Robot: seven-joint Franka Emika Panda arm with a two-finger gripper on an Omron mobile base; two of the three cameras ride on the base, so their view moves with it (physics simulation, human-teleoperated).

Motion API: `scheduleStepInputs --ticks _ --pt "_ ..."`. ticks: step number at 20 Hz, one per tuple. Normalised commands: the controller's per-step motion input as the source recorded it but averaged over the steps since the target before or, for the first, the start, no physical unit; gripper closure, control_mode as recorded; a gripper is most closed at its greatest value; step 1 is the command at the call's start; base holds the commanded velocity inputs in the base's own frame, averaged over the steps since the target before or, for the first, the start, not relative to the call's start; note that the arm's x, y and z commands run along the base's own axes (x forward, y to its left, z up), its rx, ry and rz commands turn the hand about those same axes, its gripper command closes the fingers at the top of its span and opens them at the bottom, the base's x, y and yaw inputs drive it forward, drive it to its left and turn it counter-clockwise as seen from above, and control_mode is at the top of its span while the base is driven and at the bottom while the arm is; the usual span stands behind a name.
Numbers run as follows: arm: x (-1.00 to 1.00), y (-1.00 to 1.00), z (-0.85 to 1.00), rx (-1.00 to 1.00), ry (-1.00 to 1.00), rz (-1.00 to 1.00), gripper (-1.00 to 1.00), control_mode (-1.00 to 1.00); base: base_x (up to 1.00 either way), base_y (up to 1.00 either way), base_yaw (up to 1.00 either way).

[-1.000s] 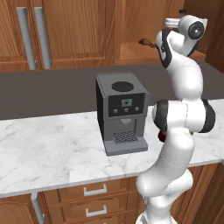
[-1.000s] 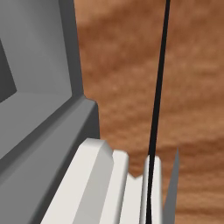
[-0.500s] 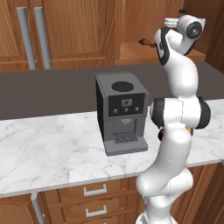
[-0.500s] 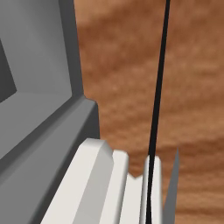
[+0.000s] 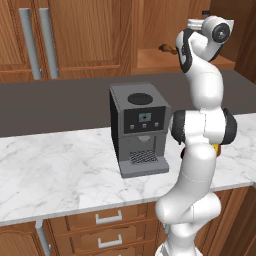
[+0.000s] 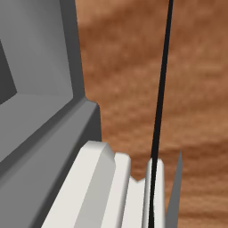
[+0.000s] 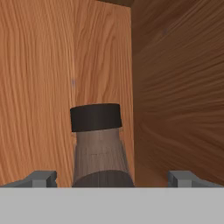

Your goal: Pick the syrup bottle and honey bottle from the cabinet and place them next to the mug.

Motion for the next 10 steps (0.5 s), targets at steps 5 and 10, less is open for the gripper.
scheduleStepInputs --ticks 5,10 --pt "0.00 -0.01 0.00 0.00 -0.01 0.00 1.00 -1.00 0.00 0.00 0.00" --pt "-0.01 0.00 0.00 0.00 -0.02 0.00 1.00 -1.00 0.00 0.00 0.00"
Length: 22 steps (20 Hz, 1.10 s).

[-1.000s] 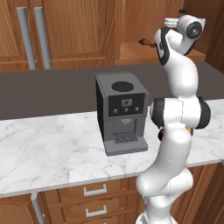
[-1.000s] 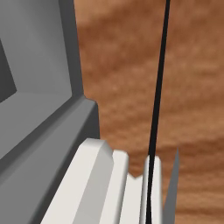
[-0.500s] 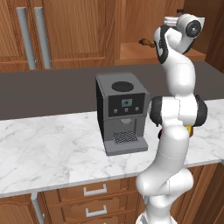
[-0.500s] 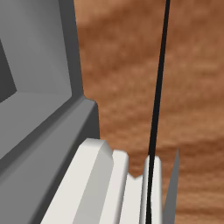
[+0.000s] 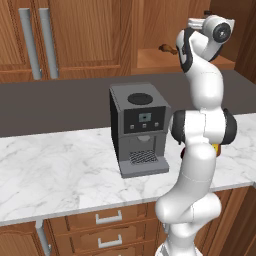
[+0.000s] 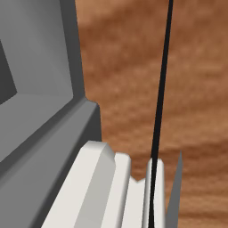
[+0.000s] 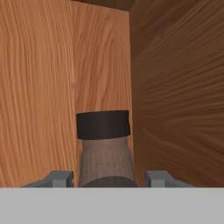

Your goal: Pick the syrup bottle and honey bottle from the cabinet and place them next to the mug.

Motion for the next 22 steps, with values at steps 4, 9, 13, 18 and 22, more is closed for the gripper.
scheduleStepInputs --ticks 4,9,13,18,22 --pt "-0.17 0.00 0.03 0.00 -0.01 0.00 1.00 -1.00 0.00 0.00 0.00" --pt "-0.40 0.00 0.01 0.00 0.00 0.00 1.00 -1.00 0.00 0.00 0.00" --pt "-0.59 0.00 0.20 0.00 -0.02 0.00 1.00 -1.00 0.00 0.00 0.00" --pt "-0.98 0.00 0.16 0.01 -0.06 0.00 1.00 -1.00 0.00 0.00 0.00" --pt "-1.00 0.00 0.00 0.03 -0.03 0.00 1.00 -1.00 0.00 0.00 0.00"
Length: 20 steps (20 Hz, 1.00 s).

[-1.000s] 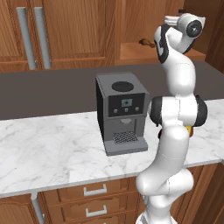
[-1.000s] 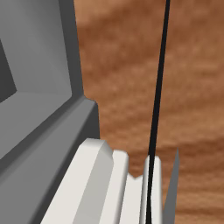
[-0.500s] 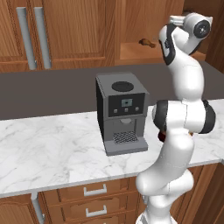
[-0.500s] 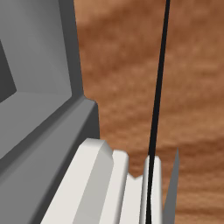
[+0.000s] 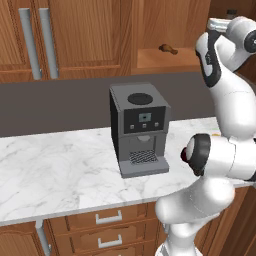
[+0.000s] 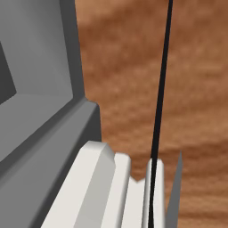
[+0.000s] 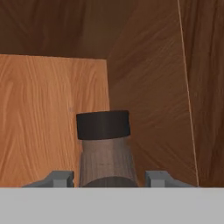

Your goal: Pick the syrup bottle and honey bottle from the cabinet and place them next to the mug.

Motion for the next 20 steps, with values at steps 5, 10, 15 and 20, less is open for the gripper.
scheduleStepInputs --ticks 5,10,15,20 --pt "-1.00 0.08 0.00 0.01 -0.01 0.00 1.00 -1.00 0.00 0.00 0.00" --pt "-1.00 0.67 -0.06 0.04 -0.04 0.02 1.00 -1.00 0.00 0.00 0.00" --pt "-1.00 0.97 -0.47 0.27 -0.09 0.01 1.00 -1.00 0.00 0.00 0.00" --pt "-1.00 0.18 -0.35 0.15 -0.08 0.00 1.00 -1.00 0.00 0.00 0.00"
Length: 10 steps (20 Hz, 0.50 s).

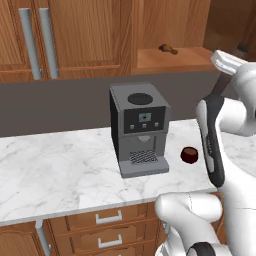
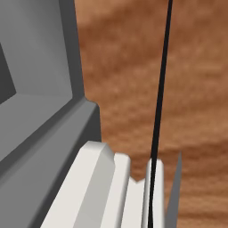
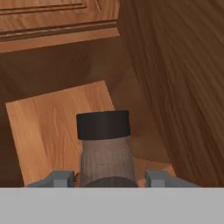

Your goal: Pick the syrup bottle and honey bottle from the cabinet and place them next to the mug.

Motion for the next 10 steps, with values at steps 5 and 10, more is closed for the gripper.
scheduleStepInputs --ticks 5,10 --pt "-1.00 0.00 -0.45 0.01 -0.14 0.00 1.00 -1.00 0.00 0.00 0.00" --pt "-1.00 0.00 -0.69 0.00 -0.12 0.00 1.00 -1.00 0.00 0.00 0.00"
